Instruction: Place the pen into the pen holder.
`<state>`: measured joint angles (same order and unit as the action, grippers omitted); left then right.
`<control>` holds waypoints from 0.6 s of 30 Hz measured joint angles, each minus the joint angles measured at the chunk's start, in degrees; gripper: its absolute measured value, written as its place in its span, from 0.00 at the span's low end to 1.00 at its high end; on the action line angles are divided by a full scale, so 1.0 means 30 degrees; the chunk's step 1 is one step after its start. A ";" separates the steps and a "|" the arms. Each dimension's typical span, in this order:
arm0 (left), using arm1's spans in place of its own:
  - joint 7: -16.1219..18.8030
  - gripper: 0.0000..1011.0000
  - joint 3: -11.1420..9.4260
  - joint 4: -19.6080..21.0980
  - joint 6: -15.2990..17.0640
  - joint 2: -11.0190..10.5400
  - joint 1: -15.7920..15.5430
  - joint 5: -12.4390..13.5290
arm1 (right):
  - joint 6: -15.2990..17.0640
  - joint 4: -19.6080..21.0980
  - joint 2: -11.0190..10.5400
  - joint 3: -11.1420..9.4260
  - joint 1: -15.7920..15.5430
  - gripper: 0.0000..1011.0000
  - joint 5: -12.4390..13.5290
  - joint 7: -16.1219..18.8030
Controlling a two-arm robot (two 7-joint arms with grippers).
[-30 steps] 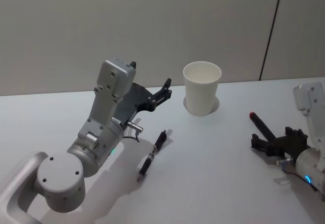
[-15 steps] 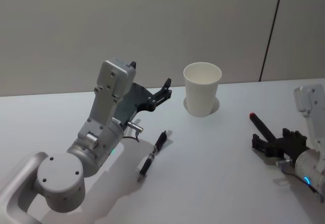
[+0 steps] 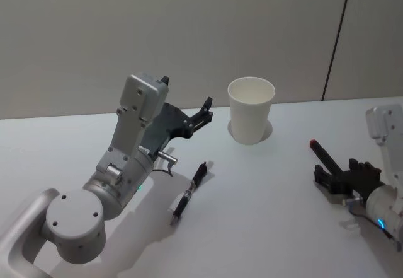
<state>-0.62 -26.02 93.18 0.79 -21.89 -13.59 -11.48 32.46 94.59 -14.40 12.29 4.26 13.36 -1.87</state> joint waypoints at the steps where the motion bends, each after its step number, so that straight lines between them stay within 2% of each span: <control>1: 0.0000 0.99 -0.0001 0.0000 0.0001 0.0000 0.0000 0.0000 | -0.0014 0.0000 0.0004 -0.0006 0.0003 0.79 0.0000 -0.0004; 18: -0.0001 0.99 0.0000 0.0000 0.0000 0.0000 0.0000 -0.0001 | -0.0211 -0.0026 0.0048 -0.0083 0.0028 0.68 -0.0011 -0.0080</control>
<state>-0.63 -26.02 93.18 0.79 -21.90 -13.59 -11.48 31.83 94.51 -14.26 12.04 4.35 13.33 -2.11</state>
